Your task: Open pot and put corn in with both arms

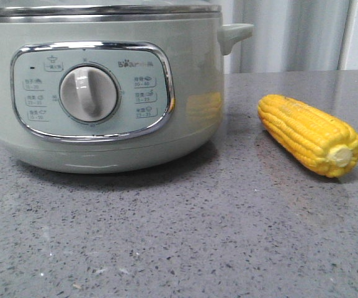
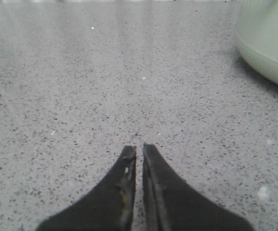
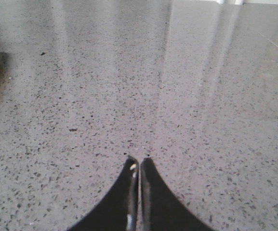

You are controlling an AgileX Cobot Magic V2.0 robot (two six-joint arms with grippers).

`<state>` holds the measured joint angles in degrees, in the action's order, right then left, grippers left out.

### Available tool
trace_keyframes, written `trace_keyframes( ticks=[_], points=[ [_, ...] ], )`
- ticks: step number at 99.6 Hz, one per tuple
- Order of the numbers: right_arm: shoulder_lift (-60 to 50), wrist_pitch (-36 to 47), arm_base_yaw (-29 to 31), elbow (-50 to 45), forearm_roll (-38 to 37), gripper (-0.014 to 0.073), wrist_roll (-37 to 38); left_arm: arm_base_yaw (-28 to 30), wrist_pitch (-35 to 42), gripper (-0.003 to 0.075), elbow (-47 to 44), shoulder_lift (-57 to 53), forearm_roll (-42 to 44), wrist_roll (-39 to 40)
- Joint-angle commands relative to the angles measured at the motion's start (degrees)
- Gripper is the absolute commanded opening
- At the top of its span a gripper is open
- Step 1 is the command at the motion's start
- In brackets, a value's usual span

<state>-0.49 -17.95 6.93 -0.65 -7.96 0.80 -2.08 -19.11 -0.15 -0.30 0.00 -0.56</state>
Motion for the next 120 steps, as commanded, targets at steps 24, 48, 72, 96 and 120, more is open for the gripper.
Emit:
trace_keyframes(
  ticks=[24, 48, 72, 96, 120],
  points=[
    [-1.2, 2.4, 0.4, -1.1, -1.6, -0.0074, -0.2, 0.0, 3.8, -0.002, -0.3, -1.9, 2.5, 0.3],
    [-1.2, 3.0, 0.4, -1.1, -1.6, -0.0074, -0.2, 0.0, 4.5, -0.002, -0.3, -1.9, 4.8, 0.6],
    [-1.2, 6.7, 0.4, -1.1, 5.5, -0.0074, -0.2, 0.0, 8.2, -0.002, -0.3, -1.9, 4.1, 0.6],
    [-1.2, 19.0, 0.4, -1.1, 7.5, -0.0074, -0.2, 0.0, 28.9, -0.002, -0.3, -1.9, -2.0, 0.6],
    [-1.2, 26.4, 0.4, -1.1, 7.4, -0.0074, -0.2, 0.1, 35.3, -0.002, -0.3, -1.9, -3.2, 0.6]
  ],
)
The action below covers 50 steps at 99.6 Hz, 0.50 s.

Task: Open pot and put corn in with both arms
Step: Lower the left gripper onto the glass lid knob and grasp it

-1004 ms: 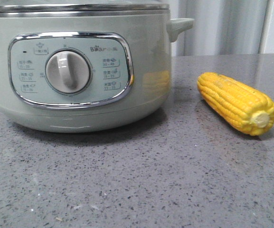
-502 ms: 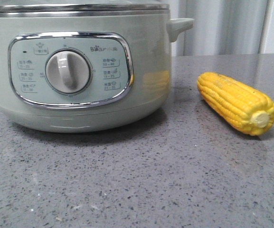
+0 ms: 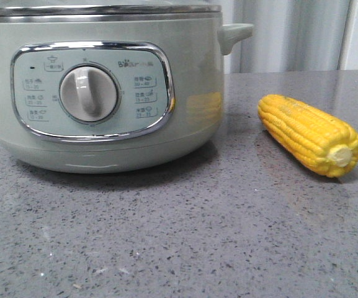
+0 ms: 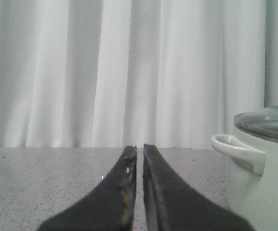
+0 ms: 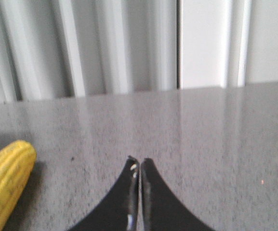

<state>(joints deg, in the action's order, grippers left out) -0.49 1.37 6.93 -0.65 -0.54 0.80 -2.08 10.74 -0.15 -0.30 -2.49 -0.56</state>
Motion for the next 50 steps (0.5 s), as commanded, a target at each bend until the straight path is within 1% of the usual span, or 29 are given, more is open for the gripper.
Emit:
trace_keyframes(
  ticks=[1, 19, 24, 29, 34, 43, 50],
  points=[
    [-1.2, 7.1, 0.4, -1.1, 0.0, -0.0074, -0.2, 0.1, 5.5, -0.002, -0.3, -1.9, -0.7, 0.6],
    [-1.2, 6.2, 0.4, -0.7, 0.0, -0.0074, -0.2, 0.1, 4.5, -0.002, -0.3, -1.9, -0.8, 0.6],
    [-1.2, 4.8, 0.4, 0.1, 0.0, -0.0074, -0.2, 0.1, 3.7, -0.002, 0.1, -1.9, -0.8, 0.6],
    [-1.2, 1.4, 0.4, 1.7, 0.0, -0.0074, -0.2, 0.1, 1.9, -0.002, 1.2, -1.8, -0.8, 0.6],
    [-1.1, -3.3, 0.4, 4.1, 0.0, -0.0074, -0.2, 0.1, -2.2, -0.002, 3.3, -1.5, -0.7, 0.6],
    [0.5, -12.6, 0.4, 9.5, 0.0, -0.0074, -0.2, 0.1, -12.8, -0.002, 9.0, 0.6, -0.6, 0.6],
    [2.8, -15.7, 0.4, 12.9, 0.0, -0.0074, -0.2, 0.1, -17.6, -0.002, 13.4, 3.3, -0.3, 0.6]
  ],
)
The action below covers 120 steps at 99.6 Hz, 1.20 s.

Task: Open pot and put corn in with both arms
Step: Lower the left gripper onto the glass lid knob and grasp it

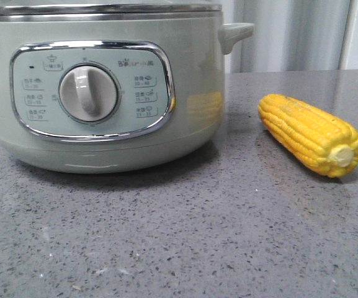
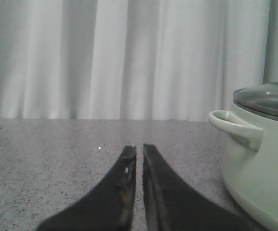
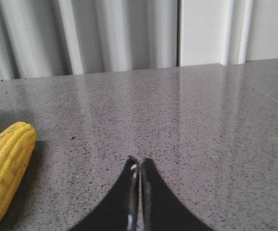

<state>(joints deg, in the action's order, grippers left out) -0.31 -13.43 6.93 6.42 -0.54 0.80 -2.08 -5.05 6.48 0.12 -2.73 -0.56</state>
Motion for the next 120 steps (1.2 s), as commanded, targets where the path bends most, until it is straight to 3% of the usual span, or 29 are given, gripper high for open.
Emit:
trace_keyframes(
  ticks=[1, 26, 28, 43, 53, 72, 79, 98, 120],
  points=[
    [3.2, -1.1, 0.4, 6.1, 0.0, -0.0074, -0.2, 0.1, -2.2, -0.002, 7.1, 3.1, 0.0, 0.6],
    [17.0, -5.7, 0.4, 14.7, 0.0, -0.0074, -0.2, 0.1, 1.8, -0.002, 14.5, 13.6, 0.4, 0.6],
    [23.3, -7.8, 0.4, 18.9, 0.5, -0.0074, -0.2, 0.1, 4.1, -0.002, 15.8, 17.2, 0.4, 0.6],
    [26.0, -2.6, 0.4, 20.0, 0.5, -0.0074, -0.2, 0.1, 7.1, -0.0002, 16.4, 20.9, 0.4, 0.6],
    [26.2, -2.5, 0.4, 20.0, 0.5, -0.0074, -0.2, 0.1, 10.4, 0.0081, 16.4, 22.3, 0.4, 0.6],
    [26.2, -2.8, 0.4, 19.9, 0.5, -0.0074, -0.2, 0.1, 14.1, 0.0347, 16.4, 24.6, 0.4, 0.6],
    [26.2, -2.8, 0.4, 19.9, 0.5, -0.0074, -0.2, -0.1, 14.6, 0.0388, 16.7, 25.8, 0.4, 0.6],
    [26.2, -2.8, 0.4, 19.9, 0.5, -0.0074, -0.2, -6.1, 16.4, 0.0389, 19.7, 31.3, 0.4, 0.6],
    [26.2, -2.8, 0.4, 19.9, 0.5, -0.0074, -0.2, -18.1, 22.6, 0.0389, 24.9, 41.4, 0.6, 0.6]
  ],
)
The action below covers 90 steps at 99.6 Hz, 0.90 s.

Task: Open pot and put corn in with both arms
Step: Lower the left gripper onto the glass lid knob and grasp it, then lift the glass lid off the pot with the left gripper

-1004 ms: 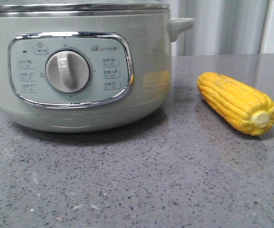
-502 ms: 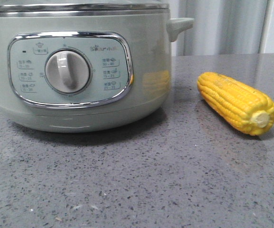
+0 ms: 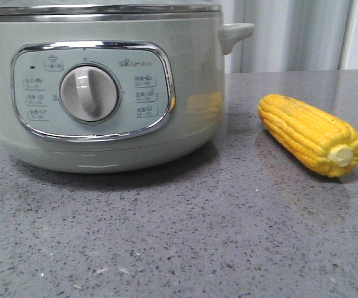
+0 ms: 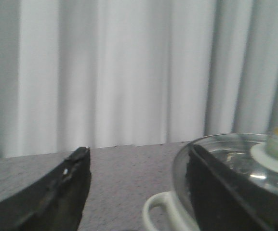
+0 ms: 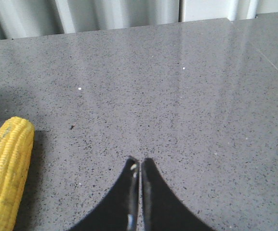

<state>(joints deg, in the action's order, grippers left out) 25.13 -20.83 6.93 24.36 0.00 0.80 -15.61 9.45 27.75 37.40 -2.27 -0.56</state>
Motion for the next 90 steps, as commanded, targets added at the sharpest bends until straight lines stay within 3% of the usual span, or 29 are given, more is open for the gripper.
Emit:
trace_keyframes(
  ticks=[1, 14, 35, 51, 90],
  points=[
    [0.7, 4.6, 0.4, 1.9, 0.0, -0.0074, -0.2, -4.9, 8.5, 0.0389, 3.9, 4.5, 0.3, 0.6],
    [0.7, 4.6, 0.4, 1.9, 0.0, -0.0074, -0.2, -11.4, 13.1, 0.0389, 7.2, 11.6, 1.9, 0.6],
    [0.7, 4.6, 0.4, 1.9, 0.6, -0.0074, -0.2, -18.2, 13.8, 0.042, 14.1, 22.6, 1.9, 0.6],
    [0.7, 4.6, 0.4, 1.9, 1.5, -0.0074, -0.2, -20.0, 13.8, 0.0488, 19.3, 29.3, 1.9, 0.6],
    [0.7, 4.7, 0.4, 1.9, 1.5, -0.0074, -0.2, -21.5, 13.7, 0.0483, 25.0, 37.8, 2.3, 0.6]
  ],
)
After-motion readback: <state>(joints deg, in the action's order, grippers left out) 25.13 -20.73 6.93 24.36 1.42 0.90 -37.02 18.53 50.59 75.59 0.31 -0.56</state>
